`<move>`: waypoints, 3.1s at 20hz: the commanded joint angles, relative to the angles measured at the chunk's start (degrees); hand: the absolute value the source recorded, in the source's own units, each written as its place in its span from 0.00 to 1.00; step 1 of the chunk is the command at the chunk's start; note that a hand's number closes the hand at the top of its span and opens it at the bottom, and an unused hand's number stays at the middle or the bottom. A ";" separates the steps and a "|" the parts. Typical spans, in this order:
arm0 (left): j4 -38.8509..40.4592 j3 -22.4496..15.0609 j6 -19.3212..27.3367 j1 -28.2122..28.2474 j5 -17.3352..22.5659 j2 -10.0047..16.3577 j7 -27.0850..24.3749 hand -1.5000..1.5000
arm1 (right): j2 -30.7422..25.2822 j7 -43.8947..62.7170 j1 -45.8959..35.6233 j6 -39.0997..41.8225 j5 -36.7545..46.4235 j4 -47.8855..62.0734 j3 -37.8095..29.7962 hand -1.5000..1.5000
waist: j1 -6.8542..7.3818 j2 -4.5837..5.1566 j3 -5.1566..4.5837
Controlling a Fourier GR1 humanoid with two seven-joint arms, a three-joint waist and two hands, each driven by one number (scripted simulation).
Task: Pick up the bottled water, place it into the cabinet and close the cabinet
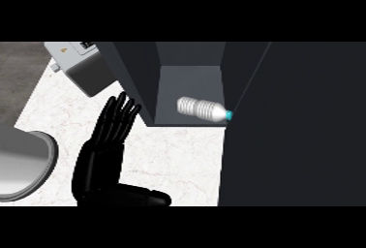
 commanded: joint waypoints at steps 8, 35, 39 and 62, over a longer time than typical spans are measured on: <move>-18.38 -4.42 -1.90 16.39 0.59 4.17 -0.42 0.00 | -9.15 5.11 0.77 5.83 6.44 -4.28 6.32 1.00 | 0.66 -0.12 -0.05; -24.31 26.61 -28.88 45.00 27.46 18.92 -12.21 0.00 | 8.23 30.60 -23.77 0.01 12.05 -1.54 20.75 1.00 | 3.10 0.24 -0.15; -27.80 29.87 -29.84 47.12 30.38 19.47 -10.71 0.00 | 8.38 34.15 -32.63 -5.26 10.25 0.94 20.65 1.00 | 2.15 0.17 -0.04; -20.13 46.03 -45.05 53.28 43.68 18.74 -8.77 0.00 | 7.01 32.10 -70.06 -0.41 -18.00 36.37 -13.81 1.00 | 0.88 0.35 0.03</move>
